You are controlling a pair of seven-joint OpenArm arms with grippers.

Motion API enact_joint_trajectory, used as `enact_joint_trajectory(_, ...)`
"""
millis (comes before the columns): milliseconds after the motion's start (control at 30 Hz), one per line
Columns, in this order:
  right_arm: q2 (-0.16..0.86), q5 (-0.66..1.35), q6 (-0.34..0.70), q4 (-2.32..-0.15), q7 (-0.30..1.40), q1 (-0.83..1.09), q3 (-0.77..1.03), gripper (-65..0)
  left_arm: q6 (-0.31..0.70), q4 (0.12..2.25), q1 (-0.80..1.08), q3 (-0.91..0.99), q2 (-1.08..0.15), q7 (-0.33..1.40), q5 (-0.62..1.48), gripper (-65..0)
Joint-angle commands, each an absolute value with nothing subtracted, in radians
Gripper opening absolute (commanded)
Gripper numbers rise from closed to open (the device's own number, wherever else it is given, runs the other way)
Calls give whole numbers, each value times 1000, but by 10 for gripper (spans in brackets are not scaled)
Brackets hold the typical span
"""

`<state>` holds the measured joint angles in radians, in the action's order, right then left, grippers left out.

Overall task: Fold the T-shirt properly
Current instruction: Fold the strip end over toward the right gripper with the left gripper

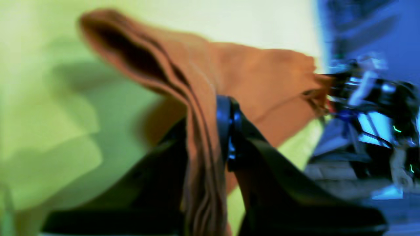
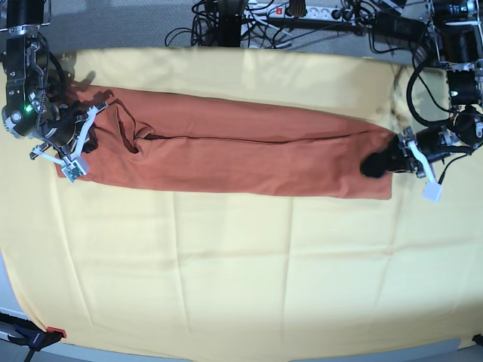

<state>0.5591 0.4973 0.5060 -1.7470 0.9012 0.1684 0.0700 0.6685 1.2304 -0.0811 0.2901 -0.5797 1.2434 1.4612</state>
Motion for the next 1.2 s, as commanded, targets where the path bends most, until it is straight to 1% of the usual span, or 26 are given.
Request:
enact_joint_trajectory(0, 577, 501, 513, -1759, 877, 155, 80, -650, 682, 1253, -99, 302, -601, 1239, 1484, -650)
enact_joint_trajectory(300, 576, 501, 511, -1758, 863, 155, 80, -650, 680, 1407, -99, 302, -590, 1239, 1484, -650)
enact_joint_trajectory(367, 576, 501, 496, -1758, 863, 155, 80, -650, 680, 1452, -97, 302, -576, 1238, 1484, -650)
enact_joint_trajectory(567, 576, 501, 491, -1758, 864, 155, 80, -650, 681, 1503, -95, 243, -497, 1236, 1484, -650)
enact_joint_trajectory(800, 576, 500, 492, -1758, 864, 155, 80, -650, 698, 1502, -98, 127, -358, 1200, 1484, -650)
enact_joint_trajectory(1033, 576, 501, 499, -1758, 864, 155, 80, -650, 698, 1501, -98, 79, -219, 1030, 1235, -650)
enact_joint_trajectory(1167, 576, 501, 516, -1758, 864, 155, 80, -650, 698, 1501, -98, 38, -169, 957, 1111, -650)
